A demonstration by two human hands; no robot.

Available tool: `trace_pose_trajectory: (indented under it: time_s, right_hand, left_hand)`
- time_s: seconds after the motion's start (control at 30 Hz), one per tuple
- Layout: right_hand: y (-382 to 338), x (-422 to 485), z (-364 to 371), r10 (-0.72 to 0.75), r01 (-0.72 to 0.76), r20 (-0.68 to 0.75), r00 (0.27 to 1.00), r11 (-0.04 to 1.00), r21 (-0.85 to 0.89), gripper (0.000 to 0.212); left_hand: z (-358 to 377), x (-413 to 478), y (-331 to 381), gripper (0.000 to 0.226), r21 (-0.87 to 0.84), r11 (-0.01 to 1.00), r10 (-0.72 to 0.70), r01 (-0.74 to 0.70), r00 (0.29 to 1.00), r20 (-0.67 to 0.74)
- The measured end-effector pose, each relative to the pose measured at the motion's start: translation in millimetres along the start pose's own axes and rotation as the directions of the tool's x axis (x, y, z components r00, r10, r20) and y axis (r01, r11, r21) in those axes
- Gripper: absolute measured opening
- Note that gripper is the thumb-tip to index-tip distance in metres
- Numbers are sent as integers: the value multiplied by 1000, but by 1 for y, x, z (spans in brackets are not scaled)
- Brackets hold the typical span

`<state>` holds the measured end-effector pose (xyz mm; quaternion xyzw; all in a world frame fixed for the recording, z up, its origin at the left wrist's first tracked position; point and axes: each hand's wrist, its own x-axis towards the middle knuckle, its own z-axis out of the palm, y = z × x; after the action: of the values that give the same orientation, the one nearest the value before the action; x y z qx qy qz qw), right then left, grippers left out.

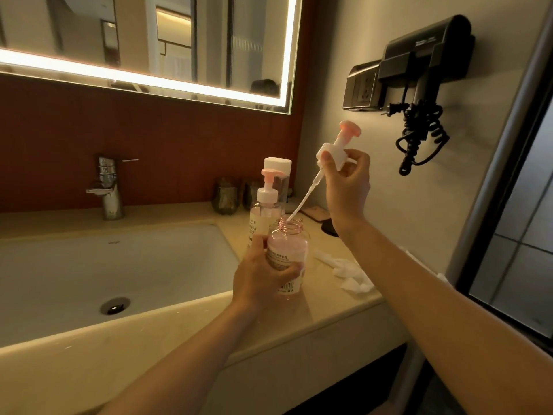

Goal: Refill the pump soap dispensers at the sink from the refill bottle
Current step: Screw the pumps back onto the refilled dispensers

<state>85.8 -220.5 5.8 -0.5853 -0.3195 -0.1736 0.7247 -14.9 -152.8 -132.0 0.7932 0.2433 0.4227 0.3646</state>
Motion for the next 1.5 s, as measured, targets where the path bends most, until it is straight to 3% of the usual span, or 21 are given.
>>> trace_pose_trajectory:
  time_s: [0.33, 0.7, 0.87, 0.97, 1.07, 1.13, 1.23, 1.3, 1.37, 1.5]
  right_hand:
    - [33, -61, -8, 58, -59, 442, 895, 998, -11, 39]
    - [36, -68, -10, 146, -134, 445, 883, 989, -58, 39]
    - [30, -64, -7, 164, -134, 575, 802, 986, -95, 35]
    - [33, -67, -14, 129, -87, 522, 843, 991, -104, 32]
    - [34, -65, -18, 43, 50, 465, 884, 981, -187, 29]
    - [32, -60, -16, 84, 15, 454, 887, 977, -211, 22]
    - [23, -52, -9, 242, -161, 569, 786, 968, -190, 31]
    - [21, -54, -8, 268, -204, 645, 715, 963, -175, 35]
    - [25, -58, -8, 250, -146, 622, 742, 966, -214, 35]
    - [35, -63, -6, 43, 172, 443, 895, 884, -435, 47]
  left_hand:
    - [2, -1, 0, 61, -7, 1000, -8, 8, 1000, -9]
    - [4, -1, 1, 60, -15, 1000, 2, -2, 1000, -18]
    - [3, -1, 1, 61, -9, 1000, 0, 0, 1000, -20]
    - [2, -1, 2, 60, -3, 1000, 5, -5, 1000, -22]
    - [3, -1, 1, 60, -7, 1000, 0, 0, 1000, -20]
    - [3, -1, 1, 61, -9, 1000, 0, 0, 1000, -22]
    - [3, -1, 1, 63, -14, 1000, -7, 6, 1000, -22]
    - [3, -1, 1, 63, -20, 1000, -12, 11, 1000, -21]
    - [3, -1, 0, 62, -21, 1000, -12, 12, 1000, -23]
    - [3, -2, 1, 60, -13, 1000, -10, 10, 1000, -23]
